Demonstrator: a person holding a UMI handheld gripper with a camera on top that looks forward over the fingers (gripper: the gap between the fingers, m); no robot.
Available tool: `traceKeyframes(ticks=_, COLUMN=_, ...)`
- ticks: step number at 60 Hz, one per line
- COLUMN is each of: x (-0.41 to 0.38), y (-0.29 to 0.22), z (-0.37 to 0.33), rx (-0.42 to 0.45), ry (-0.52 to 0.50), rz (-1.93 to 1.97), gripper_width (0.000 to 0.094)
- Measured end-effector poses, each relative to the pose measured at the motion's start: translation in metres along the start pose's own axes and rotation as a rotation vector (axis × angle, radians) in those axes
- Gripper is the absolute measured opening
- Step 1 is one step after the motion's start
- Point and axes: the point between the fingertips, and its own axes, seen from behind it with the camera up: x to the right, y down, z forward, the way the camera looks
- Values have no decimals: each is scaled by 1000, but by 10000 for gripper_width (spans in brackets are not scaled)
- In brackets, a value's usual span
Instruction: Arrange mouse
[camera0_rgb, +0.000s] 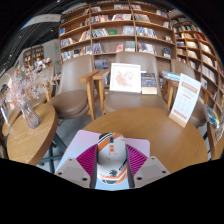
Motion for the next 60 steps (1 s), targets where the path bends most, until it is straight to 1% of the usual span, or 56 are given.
traceKeyframes(ticks=8, x=-16, y=45, z=27, rx=-81, ry=47, rz=-34, gripper_width=431)
traceKeyframes(ticks=10, x=-20, y=49, z=28, rx=-78, ry=50, rz=-33, gripper_width=444)
traceKeyframes(ticks=13, x=-16, y=48, z=29, rx=-51, ry=63, rz=-52, gripper_width=480)
traceKeyframes(ticks=17, x=-16, y=48, z=28, rx=-46, ry=74, rz=-52, gripper_width=526)
traceKeyframes(ticks=18, x=-16, y=48, z=28, rx=-45, ry=76, rz=-48, gripper_width=556)
traceKeyframes(ticks=19, x=-15, y=48, z=27, rx=-47, ry=78, rz=-45, gripper_width=613)
traceKeyframes(ticks=22, x=-11, y=48, z=20, rx=-53, ry=93, rz=-32, gripper_width=824)
traceKeyframes(ticks=23, x=-12, y=46, z=16, rx=-49, ry=91, rz=-30, gripper_width=872)
traceKeyframes(ticks=26, x=-12, y=41, z=-1, rx=-30, ry=85, rz=-28, gripper_width=840)
traceKeyframes(ticks=33, x=-4, y=43, z=-64, rx=-22, ry=93, rz=-9, gripper_width=853)
traceKeyframes(ticks=49, x=6, y=66, z=-235, rx=72, ry=79, rz=-21, gripper_width=852)
traceKeyframes(ticks=60, x=23, y=86, z=-308, rx=153, ry=133, rz=-19, gripper_width=855)
